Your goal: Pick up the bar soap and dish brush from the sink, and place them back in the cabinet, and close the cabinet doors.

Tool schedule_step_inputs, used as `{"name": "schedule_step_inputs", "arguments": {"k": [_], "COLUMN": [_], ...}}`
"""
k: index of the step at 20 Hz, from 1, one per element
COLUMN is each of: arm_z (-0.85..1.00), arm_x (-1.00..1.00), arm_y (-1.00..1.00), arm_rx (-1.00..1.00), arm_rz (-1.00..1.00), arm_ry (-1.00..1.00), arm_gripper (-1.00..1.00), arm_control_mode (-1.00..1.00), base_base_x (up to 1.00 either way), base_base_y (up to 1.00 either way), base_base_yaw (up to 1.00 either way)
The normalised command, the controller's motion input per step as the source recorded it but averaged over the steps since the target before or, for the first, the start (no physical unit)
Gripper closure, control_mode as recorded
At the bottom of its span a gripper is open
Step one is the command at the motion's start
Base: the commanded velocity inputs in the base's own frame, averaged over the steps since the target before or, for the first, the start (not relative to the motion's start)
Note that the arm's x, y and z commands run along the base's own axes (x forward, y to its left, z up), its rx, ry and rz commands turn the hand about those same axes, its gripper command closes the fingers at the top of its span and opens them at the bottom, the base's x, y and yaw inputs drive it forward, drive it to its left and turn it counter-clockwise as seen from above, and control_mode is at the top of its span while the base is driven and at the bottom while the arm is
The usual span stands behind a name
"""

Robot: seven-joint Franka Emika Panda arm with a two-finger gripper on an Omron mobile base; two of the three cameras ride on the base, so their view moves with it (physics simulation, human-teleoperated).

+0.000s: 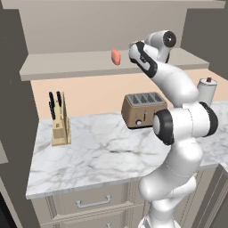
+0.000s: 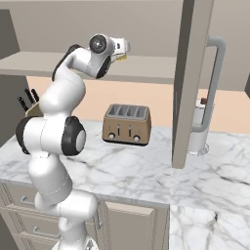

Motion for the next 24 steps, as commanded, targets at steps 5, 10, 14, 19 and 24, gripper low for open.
{"name": "schedule_step_inputs", "arguments": {"k": [5, 10, 14, 19, 24], "arm_z": [0.01, 0.04, 0.02, 0.02, 0.01], "arm_x": [-0.16, -0.23, -0.37, -0.42, -0.42], "arm_y": [0.0, 0.0, 0.0, 0.0, 0.0], "arm_rx": [0.0, 0.0, 0.0, 0.0, 0.0], "arm_rz": [-0.05, -0.05, -0.01, 0.0, 0.0], "arm_ry": [0.0, 0.0, 0.0, 0.0, 0.0], "arm_gripper": [-1.0, -1.0, -1.0, -1.0, -1.0], "arm_control_mode": [-1.0, -1.0, -1.0, -1.0, -1.0], "base_base_x": [0.0, 0.0, 0.0, 0.0, 0.0], "base_base_y": [0.0, 0.0, 0.0, 0.0, 0.0], "base_base_yaw": [0.0, 0.0, 0.0, 0.0, 0.0]}}
